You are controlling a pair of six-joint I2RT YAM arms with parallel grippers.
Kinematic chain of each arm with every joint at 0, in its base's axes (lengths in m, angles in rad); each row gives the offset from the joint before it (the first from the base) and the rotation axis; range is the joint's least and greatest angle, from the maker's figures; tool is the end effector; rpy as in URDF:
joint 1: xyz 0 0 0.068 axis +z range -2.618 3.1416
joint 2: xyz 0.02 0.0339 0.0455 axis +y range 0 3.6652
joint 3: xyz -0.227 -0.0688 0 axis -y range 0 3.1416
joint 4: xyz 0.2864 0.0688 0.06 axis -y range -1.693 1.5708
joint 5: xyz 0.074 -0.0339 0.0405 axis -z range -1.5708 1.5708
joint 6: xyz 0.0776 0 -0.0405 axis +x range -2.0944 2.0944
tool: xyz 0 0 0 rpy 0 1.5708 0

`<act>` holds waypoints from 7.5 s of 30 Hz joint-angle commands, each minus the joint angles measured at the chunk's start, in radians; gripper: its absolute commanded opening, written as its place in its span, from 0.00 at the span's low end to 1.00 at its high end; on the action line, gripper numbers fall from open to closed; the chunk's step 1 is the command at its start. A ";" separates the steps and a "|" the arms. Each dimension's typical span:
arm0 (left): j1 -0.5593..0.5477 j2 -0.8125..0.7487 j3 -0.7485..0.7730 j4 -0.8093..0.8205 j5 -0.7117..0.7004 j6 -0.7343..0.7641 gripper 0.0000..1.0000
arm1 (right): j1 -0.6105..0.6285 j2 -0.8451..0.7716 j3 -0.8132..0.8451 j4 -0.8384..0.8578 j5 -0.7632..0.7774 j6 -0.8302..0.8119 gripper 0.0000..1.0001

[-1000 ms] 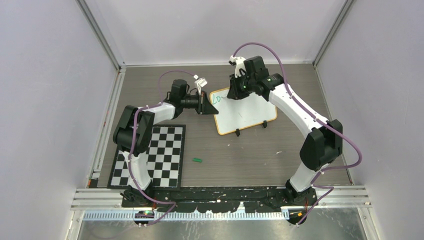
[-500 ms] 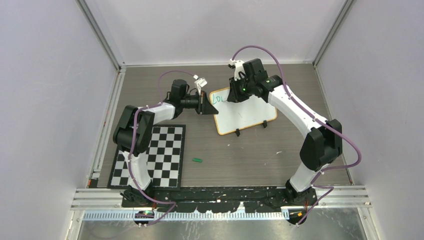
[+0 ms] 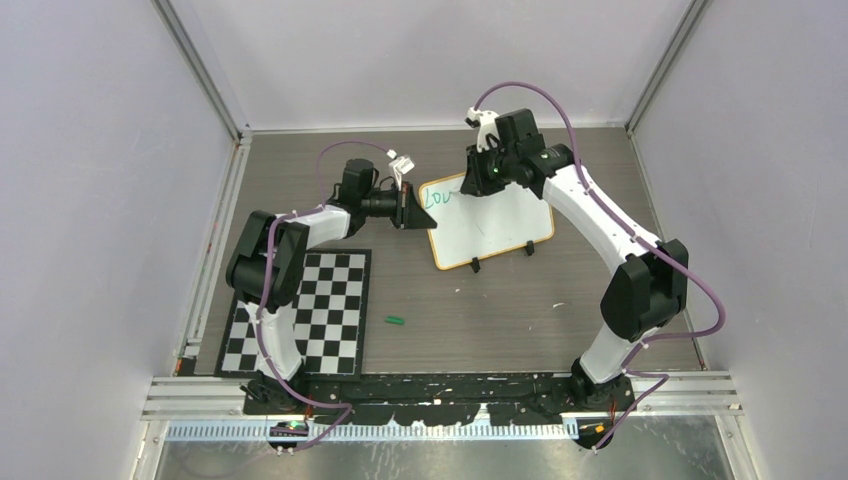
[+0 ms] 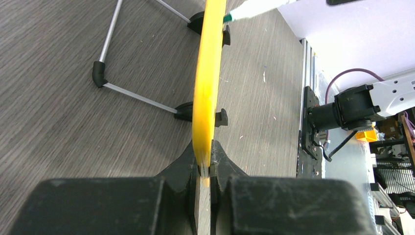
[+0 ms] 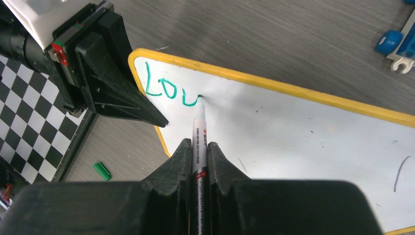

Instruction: Write a sentence on the whiteboard

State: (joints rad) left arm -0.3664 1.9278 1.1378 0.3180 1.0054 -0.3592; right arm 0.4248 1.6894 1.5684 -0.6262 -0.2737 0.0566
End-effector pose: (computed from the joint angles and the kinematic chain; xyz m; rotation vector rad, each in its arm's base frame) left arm 0.3934 -0.2211 0.1124 0.6811 1.9994 -1.4639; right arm 0.3991 0.2035 0.2628 -0.5681 2.2801 0.5579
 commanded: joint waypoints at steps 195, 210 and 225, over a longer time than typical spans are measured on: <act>-0.013 0.052 0.239 -0.347 -0.025 0.149 0.00 | -0.179 -0.090 -0.124 0.171 -0.172 -0.037 0.00; -0.014 0.053 0.232 -0.340 -0.031 0.152 0.00 | -0.179 -0.109 -0.168 0.142 -0.172 -0.050 0.00; -0.014 0.051 0.228 -0.334 -0.032 0.155 0.00 | -0.166 -0.098 -0.168 0.125 -0.165 -0.089 0.00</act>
State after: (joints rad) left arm -0.3840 1.9709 1.3739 0.0166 1.0035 -0.2268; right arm 0.2531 1.5932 1.3930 -0.5095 -0.4641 -0.0074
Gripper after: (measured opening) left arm 0.065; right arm 0.171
